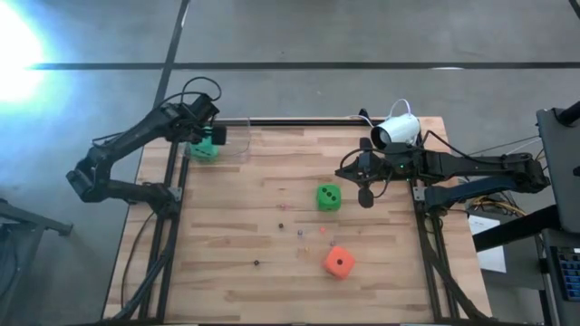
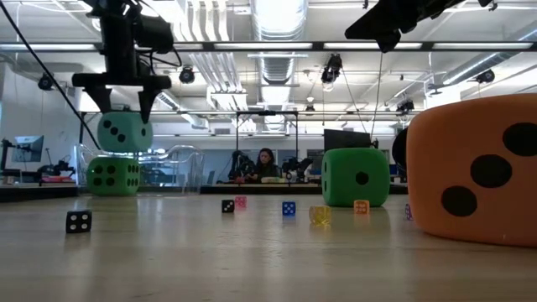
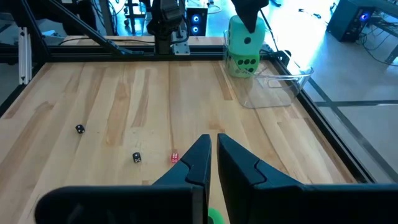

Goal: Pick & Place Dice
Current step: Put the large blue die into the transparent bin

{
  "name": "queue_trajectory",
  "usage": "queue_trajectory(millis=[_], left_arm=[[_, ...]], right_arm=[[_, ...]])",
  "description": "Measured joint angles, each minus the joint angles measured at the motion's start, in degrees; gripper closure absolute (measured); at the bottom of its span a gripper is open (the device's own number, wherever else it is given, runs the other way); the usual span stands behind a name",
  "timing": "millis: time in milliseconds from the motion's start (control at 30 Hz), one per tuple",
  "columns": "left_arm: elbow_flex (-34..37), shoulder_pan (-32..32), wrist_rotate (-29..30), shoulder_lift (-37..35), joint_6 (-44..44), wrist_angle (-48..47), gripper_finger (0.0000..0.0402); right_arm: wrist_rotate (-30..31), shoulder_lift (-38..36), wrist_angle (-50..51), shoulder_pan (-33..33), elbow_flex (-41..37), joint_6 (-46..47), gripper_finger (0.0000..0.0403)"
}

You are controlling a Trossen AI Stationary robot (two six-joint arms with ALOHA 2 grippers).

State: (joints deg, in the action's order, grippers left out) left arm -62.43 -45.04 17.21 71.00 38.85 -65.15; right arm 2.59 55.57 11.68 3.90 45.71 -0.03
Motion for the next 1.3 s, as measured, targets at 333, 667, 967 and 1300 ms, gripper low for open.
queue_trajectory(millis=[333, 667, 967, 1300], left_arm=[[0.0, -0.06, 5.08, 0.0, 3.03, -2.16, 0.0003], [0.0, -0.02, 5.27, 0.0, 1.66, -2.14, 0.0005], [0.0, -0.07, 12.18, -0.01, 0.33, -0.14, 0.0007], [1.37, -0.02, 13.9, -0.04, 0.4, 2.39, 0.0007]], right_arm=[[0.0, 0.0, 0.0, -0.01, 0.0, 0.02, 0.0376], [0.01, 0.0, 0.0, -0.02, 0.0, 0.01, 0.0376], [0.01, 0.0, 0.0, -0.01, 0.0, 0.01, 0.0376], [0.01, 0.0, 0.0, -0.01, 0.0, 0.0, 0.0376]])
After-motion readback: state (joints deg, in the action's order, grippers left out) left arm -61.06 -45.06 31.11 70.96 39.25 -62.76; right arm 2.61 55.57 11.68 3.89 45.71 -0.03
